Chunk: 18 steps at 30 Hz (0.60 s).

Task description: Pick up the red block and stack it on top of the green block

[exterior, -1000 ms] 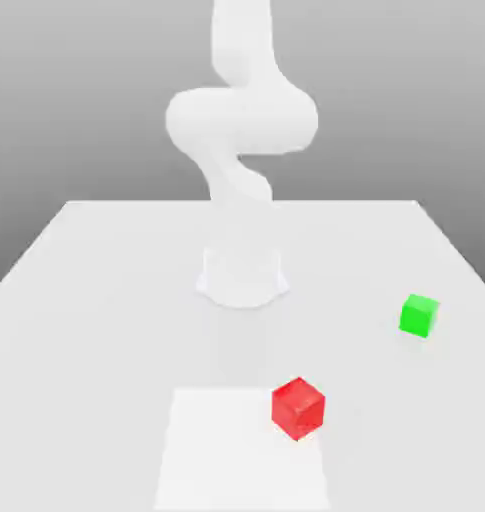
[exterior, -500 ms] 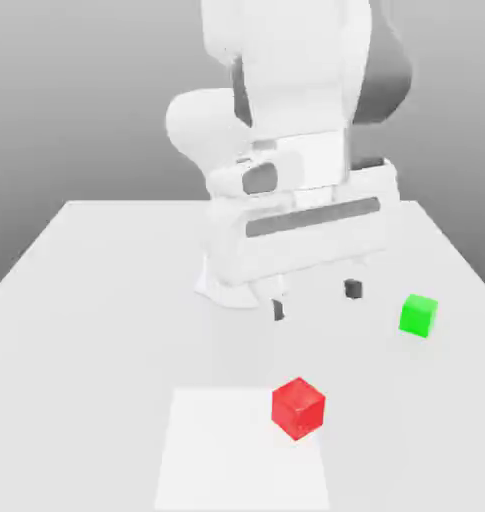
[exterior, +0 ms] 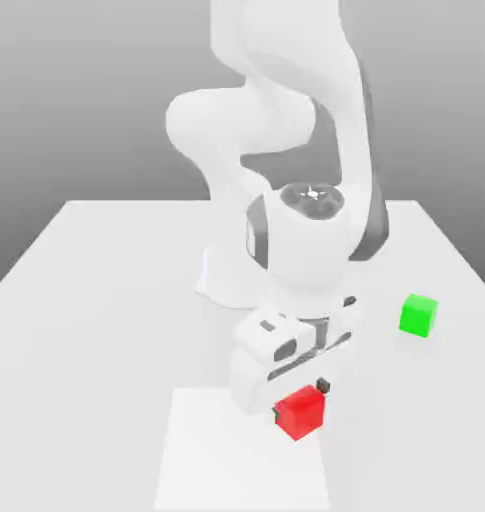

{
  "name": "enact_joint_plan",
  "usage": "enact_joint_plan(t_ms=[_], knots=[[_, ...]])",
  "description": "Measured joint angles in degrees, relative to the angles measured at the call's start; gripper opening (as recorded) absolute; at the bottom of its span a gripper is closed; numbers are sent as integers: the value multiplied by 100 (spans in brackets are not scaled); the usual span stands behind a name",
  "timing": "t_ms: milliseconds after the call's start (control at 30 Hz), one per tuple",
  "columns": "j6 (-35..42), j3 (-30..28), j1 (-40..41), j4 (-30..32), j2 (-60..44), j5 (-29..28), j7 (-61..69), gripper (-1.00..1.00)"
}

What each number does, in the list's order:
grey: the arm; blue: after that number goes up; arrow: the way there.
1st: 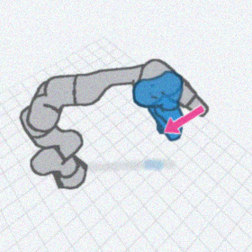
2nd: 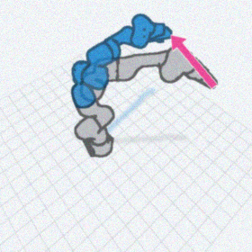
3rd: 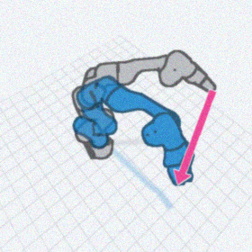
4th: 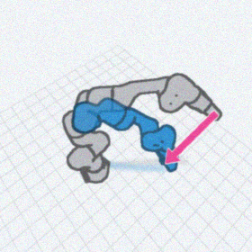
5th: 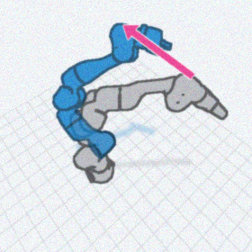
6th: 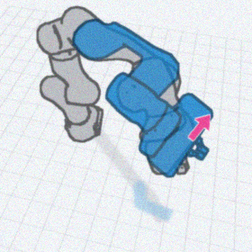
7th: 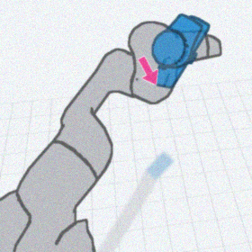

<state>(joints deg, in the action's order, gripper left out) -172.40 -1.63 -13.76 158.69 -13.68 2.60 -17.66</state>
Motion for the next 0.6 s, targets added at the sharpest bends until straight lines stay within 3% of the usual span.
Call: enact_joint_plan(t_ms=[200,500,600], knots=[[23,6,12,1,20,-31,-21,-100],[1106,-99,-34,182,1292,-262,-189,-100],[1276,116,-135,244,1512,-11,-261,-100]])
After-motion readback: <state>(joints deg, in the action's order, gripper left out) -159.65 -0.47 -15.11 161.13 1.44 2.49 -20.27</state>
